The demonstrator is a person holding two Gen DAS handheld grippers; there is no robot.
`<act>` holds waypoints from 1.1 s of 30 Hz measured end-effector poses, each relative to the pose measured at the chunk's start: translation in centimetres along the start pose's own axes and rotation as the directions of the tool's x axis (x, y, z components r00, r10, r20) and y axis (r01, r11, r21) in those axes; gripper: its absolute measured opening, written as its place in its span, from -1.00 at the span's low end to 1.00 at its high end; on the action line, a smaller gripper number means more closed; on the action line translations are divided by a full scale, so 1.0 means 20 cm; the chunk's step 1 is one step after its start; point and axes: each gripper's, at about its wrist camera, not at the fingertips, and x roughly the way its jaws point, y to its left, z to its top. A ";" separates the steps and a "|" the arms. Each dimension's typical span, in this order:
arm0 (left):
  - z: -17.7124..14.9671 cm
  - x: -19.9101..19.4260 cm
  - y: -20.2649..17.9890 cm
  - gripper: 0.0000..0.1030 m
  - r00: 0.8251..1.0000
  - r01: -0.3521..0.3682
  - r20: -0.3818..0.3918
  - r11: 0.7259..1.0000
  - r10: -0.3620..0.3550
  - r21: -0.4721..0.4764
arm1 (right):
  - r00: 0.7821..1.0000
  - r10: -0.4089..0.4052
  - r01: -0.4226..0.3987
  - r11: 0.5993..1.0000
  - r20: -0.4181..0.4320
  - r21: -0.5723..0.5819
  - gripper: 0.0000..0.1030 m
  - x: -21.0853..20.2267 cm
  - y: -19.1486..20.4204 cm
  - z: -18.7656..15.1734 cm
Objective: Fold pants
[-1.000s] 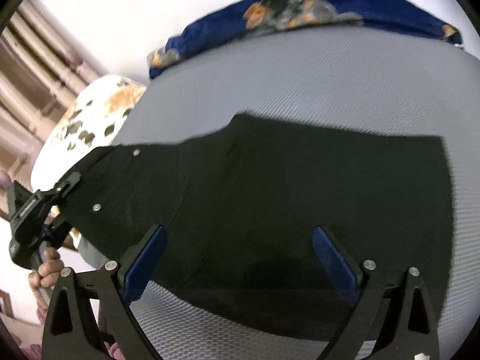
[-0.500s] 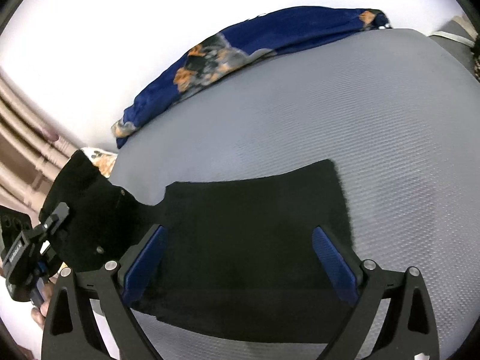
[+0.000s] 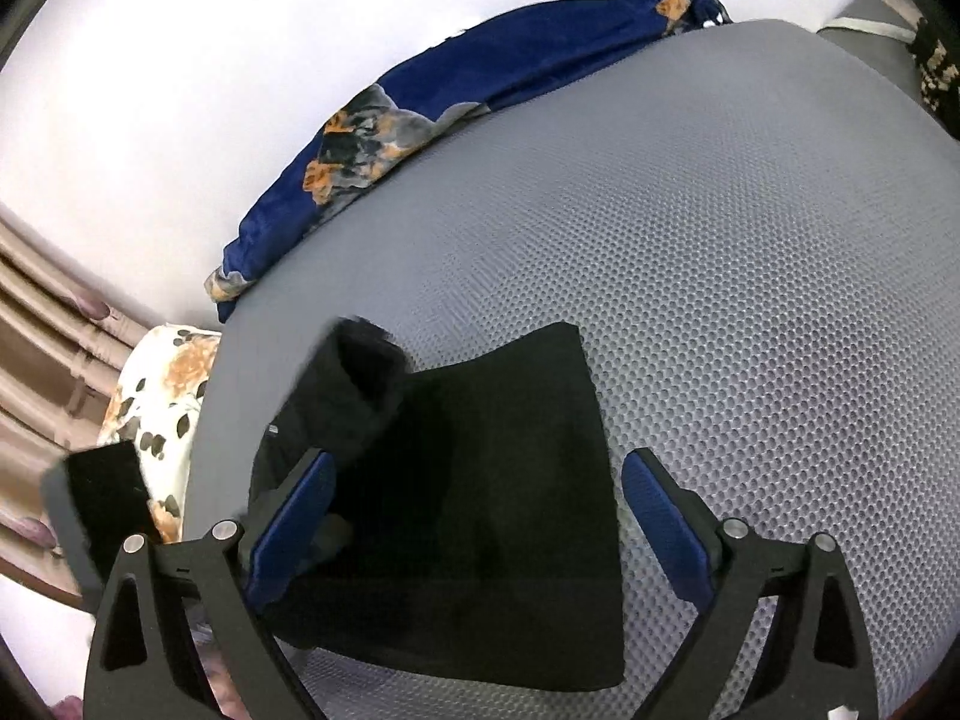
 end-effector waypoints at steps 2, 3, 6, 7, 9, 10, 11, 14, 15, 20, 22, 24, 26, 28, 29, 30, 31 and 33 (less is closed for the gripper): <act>-0.02 0.04 -0.03 -0.47 0.999 -0.030 -0.017 0.999 0.031 0.041 | 1.000 0.010 -0.010 1.000 -0.022 0.000 0.85 0.01 -0.03 0.00; -0.03 0.05 -0.05 -0.45 0.999 -0.043 -0.020 0.998 0.044 0.055 | 0.999 0.019 -0.019 1.000 -0.038 0.000 0.84 0.03 -0.04 0.00; -0.04 0.03 -0.10 -0.40 0.997 -0.067 -0.025 0.994 0.069 0.083 | 0.996 0.044 -0.045 0.999 -0.081 -0.013 0.75 0.08 -0.04 -0.01; -0.05 0.02 -0.10 -0.31 0.996 -0.077 -0.027 0.993 0.079 0.089 | 0.993 0.059 -0.061 0.998 -0.099 -0.018 0.72 0.10 -0.04 -0.02; -0.05 -0.01 -0.11 -0.17 0.996 -0.077 -0.041 0.991 0.082 0.109 | 0.988 0.086 -0.090 0.996 -0.130 -0.026 0.62 0.13 -0.04 -0.02; -0.05 -0.03 -0.13 -0.09 0.996 -0.069 -0.048 0.990 0.075 0.120 | 0.983 0.102 -0.108 0.994 -0.151 -0.028 0.60 0.16 -0.04 -0.03; -0.07 -0.07 -0.14 -0.05 0.997 -0.053 -0.044 0.990 0.059 0.134 | 0.979 0.117 -0.124 0.992 -0.168 -0.027 0.58 0.18 -0.05 -0.03; -0.11 -0.21 -0.15 0.18 0.999 -0.041 0.006 0.984 0.041 0.172 | 0.964 0.157 -0.166 0.986 -0.213 -0.023 0.54 0.24 -0.06 -0.04; -0.11 -0.25 -0.15 0.21 0.999 -0.046 0.020 0.983 0.043 0.177 | 0.959 0.171 -0.180 0.984 -0.225 -0.017 0.51 0.26 -0.07 -0.04; -0.13 -0.41 0.03 0.22 0.989 -0.129 0.083 0.989 0.122 0.078 | 0.931 0.249 -0.262 0.965 -0.269 -0.012 0.43 0.36 -0.08 -0.03; -0.14 -0.45 0.14 0.22 0.985 -0.151 0.092 0.989 0.149 0.010 | 0.919 0.275 -0.293 0.956 -0.281 -0.020 0.41 0.38 -0.08 -0.01; -0.16 -0.49 0.24 0.22 0.983 -0.156 0.092 0.985 0.162 -0.068 | 0.907 0.302 -0.322 0.946 -0.294 -0.023 0.40 0.41 -0.08 0.01; -0.18 -0.50 0.32 0.22 0.981 -0.162 0.087 0.979 0.173 -0.121 | 0.894 0.332 -0.353 0.936 -0.302 -0.016 0.38 0.45 -0.07 0.04; -0.20 -0.48 0.36 0.22 0.979 -0.177 0.078 0.974 0.189 -0.144 | 0.882 0.361 -0.378 0.926 -0.302 0.002 0.35 0.49 -0.07 0.07; -0.21 -0.47 0.38 0.22 0.980 -0.173 0.075 0.972 0.187 -0.161 | 0.880 0.372 -0.385 0.923 -0.297 0.014 0.33 0.51 -0.07 0.09; -0.21 -0.46 0.39 0.22 0.981 -0.164 0.075 0.971 0.179 -0.174 | 0.877 0.381 -0.391 0.920 -0.293 0.024 0.32 0.53 -0.07 0.10; -0.22 -0.46 0.40 0.22 0.981 -0.162 0.077 0.970 0.178 -0.182 | 0.872 0.394 -0.402 0.915 -0.291 0.035 0.32 0.54 -0.06 0.12; -0.23 -0.44 0.40 0.22 0.980 -0.168 0.075 0.969 0.183 -0.180 | 0.870 0.402 -0.410 0.911 -0.285 0.036 0.29 0.56 -0.04 0.14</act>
